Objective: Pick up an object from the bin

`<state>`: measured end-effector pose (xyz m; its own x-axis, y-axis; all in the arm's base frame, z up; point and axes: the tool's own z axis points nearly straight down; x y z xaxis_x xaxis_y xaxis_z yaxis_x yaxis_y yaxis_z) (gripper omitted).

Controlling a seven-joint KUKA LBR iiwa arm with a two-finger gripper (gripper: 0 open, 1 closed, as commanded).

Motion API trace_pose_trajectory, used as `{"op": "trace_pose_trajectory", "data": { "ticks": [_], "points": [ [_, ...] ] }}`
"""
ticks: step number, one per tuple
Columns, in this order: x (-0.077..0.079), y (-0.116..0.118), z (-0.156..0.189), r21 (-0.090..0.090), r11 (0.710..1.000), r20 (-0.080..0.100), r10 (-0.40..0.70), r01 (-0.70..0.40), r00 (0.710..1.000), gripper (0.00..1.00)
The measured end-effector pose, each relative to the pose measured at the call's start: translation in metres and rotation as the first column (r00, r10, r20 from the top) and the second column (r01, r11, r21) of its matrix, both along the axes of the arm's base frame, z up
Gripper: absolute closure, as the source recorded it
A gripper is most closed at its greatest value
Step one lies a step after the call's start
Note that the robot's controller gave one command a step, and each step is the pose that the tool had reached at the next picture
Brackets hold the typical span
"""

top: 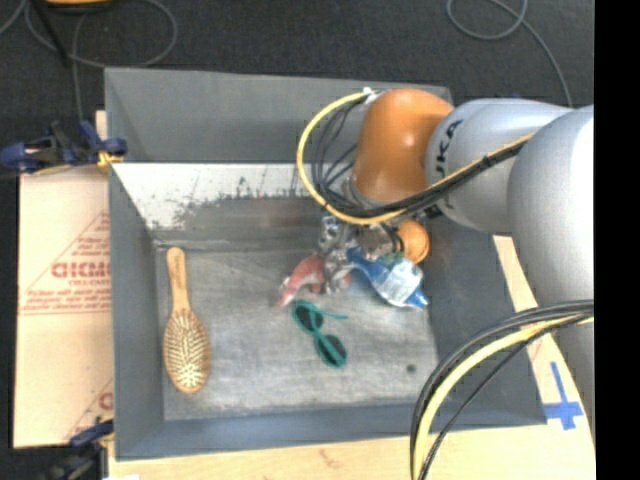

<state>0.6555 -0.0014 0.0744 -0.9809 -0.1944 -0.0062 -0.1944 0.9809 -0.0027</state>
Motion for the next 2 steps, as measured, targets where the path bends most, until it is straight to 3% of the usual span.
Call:
{"op": "trace_pose_trajectory", "data": {
  "ticks": [1, 2],
  "points": [
    [0.0, 0.0, 0.0, 0.0, 1.0, 0.0, 0.0, 0.0, 1.0, 1.0],
    [-0.033, -0.024, 0.137, 0.003, 0.995, -0.001, -0.095, 0.095, 0.995, 1.0]
  ]
}}
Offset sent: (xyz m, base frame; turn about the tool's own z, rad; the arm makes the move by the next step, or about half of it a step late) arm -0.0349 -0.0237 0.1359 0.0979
